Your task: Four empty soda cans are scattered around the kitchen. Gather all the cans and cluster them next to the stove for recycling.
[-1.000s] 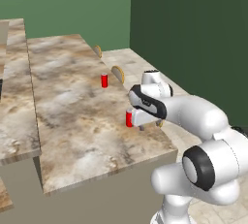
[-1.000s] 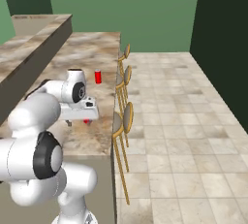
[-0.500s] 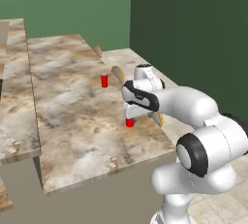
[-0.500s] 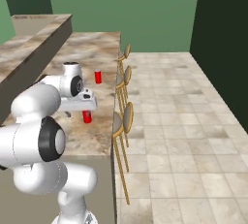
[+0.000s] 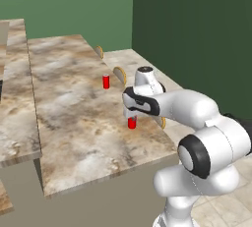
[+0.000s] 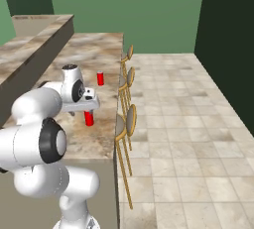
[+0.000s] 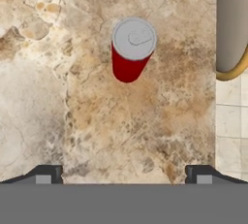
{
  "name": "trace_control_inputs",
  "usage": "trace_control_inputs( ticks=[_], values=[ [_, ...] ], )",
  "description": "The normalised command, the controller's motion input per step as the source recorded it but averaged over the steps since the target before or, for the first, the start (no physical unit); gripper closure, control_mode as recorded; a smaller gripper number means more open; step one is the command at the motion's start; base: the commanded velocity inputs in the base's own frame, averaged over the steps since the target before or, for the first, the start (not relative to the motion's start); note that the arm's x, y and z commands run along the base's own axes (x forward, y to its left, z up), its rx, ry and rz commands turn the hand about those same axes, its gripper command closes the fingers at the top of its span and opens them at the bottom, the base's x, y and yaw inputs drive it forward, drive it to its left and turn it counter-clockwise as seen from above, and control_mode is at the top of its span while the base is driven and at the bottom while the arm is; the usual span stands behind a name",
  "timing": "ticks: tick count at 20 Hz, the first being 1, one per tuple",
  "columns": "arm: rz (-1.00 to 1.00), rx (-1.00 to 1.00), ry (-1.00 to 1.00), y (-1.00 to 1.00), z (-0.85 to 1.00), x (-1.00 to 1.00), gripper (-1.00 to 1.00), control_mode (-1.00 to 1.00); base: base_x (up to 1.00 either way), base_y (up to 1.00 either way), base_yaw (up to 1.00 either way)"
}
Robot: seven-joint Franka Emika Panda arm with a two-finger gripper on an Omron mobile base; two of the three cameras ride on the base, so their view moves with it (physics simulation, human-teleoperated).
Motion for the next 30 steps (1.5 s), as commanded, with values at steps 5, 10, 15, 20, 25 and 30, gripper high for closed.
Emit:
trace_control_inputs(
  ticks=[5,10,15,20,25,30],
  values=[
    [-0.01,0.0,-0.02,0.0,0.0,0.34,-1.0,-1.0,0.0,0.0,0.0],
    [-0.01,0.03,0.0,0.03,0.0,0.34,-1.0,-1.0,0.0,0.0,0.0],
    [-0.02,0.09,0.01,0.13,-0.1,0.19,-1.0,-1.0,0.0,0.0,0.0],
    [-0.02,0.05,0.0,0.1,-0.19,0.17,-1.0,-1.0,0.0,0.0,0.0],
    [0.0,-0.01,-0.02,0.04,-0.14,0.2,-1.0,-1.0,0.0,0.0,0.0],
    [0.0,-0.05,-0.03,0.03,-0.06,0.23,-1.0,-1.0,0.0,0.0,0.0]
  ],
)
